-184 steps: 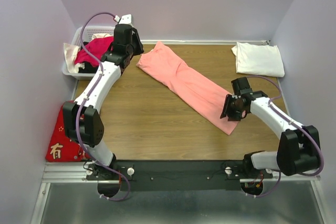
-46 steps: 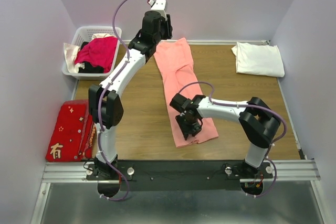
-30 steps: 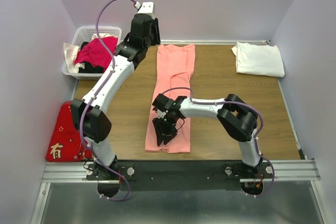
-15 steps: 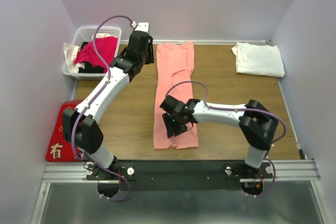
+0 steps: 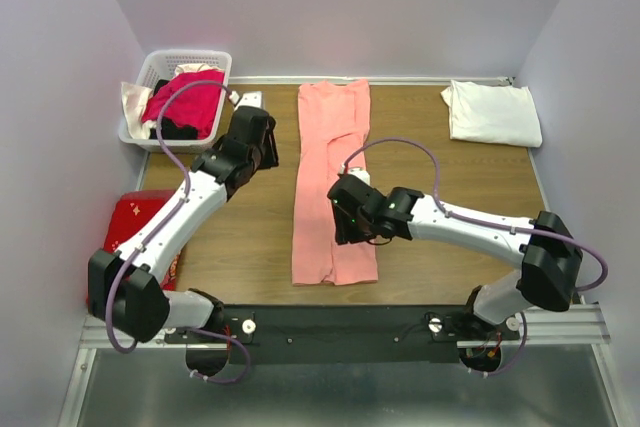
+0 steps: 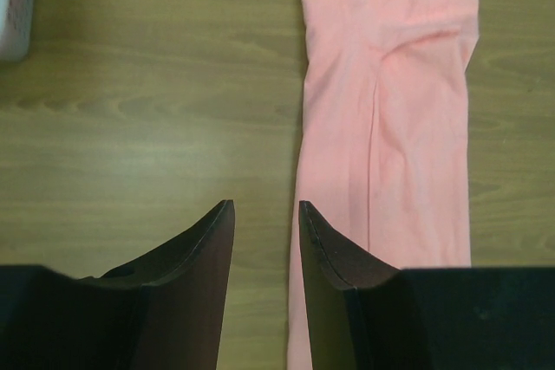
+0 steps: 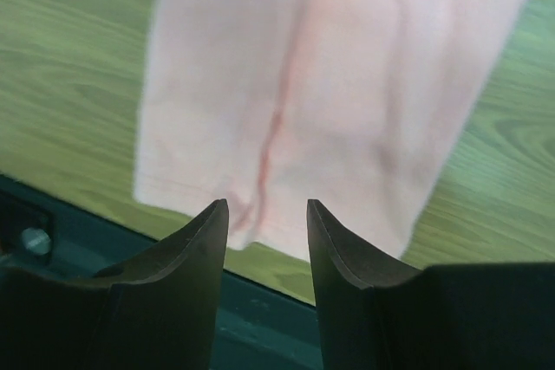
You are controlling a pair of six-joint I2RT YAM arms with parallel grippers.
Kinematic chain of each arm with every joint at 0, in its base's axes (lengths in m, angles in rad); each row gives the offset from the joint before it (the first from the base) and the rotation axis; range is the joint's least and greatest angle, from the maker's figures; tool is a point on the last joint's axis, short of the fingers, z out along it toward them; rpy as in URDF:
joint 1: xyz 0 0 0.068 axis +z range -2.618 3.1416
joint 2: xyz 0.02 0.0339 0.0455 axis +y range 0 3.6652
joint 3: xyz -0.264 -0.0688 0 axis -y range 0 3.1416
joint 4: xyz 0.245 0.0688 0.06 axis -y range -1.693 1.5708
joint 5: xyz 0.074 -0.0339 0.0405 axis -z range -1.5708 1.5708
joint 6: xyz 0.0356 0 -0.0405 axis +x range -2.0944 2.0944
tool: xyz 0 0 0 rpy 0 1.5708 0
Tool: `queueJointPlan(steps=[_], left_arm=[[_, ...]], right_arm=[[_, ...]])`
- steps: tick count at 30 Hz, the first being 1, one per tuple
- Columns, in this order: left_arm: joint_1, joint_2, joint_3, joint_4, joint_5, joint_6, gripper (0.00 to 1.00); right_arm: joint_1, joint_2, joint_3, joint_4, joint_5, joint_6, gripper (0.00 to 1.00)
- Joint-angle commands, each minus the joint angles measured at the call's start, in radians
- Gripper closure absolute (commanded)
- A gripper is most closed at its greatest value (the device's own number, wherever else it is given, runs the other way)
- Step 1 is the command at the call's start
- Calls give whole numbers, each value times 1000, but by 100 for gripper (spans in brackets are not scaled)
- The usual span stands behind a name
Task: Fold and stack the t-shirts
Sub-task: Fold the tshirt
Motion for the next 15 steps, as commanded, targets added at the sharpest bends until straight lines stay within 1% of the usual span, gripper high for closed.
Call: queueJointPlan(steps=[1, 3, 5, 8, 12, 13, 15], left_arm=[[-33, -122, -184, -35, 124, -81, 55], [-66, -183, -258, -38, 149, -119, 54], [-91, -248, -325, -30, 178, -158, 53], [-134, -305, -403, -30, 219, -199, 53], [-194, -326, -494, -1, 247, -282, 53], [-221, -323, -505, -2, 273, -299, 53], [-257, -299, -491, -36, 261, -339, 53]], right_arm=[[-4, -43, -119, -115, 181, 128, 49], [-4, -83, -163, -119, 195, 152, 49], [-5, -106, -190, -122, 210, 178, 47], [-10, -139, -229, -124, 214, 211, 45], [-12, -148, -269, -122, 197, 247, 44], [-10, -145, -282, -121, 189, 251, 44], [-12, -148, -300, -110, 181, 254, 44]])
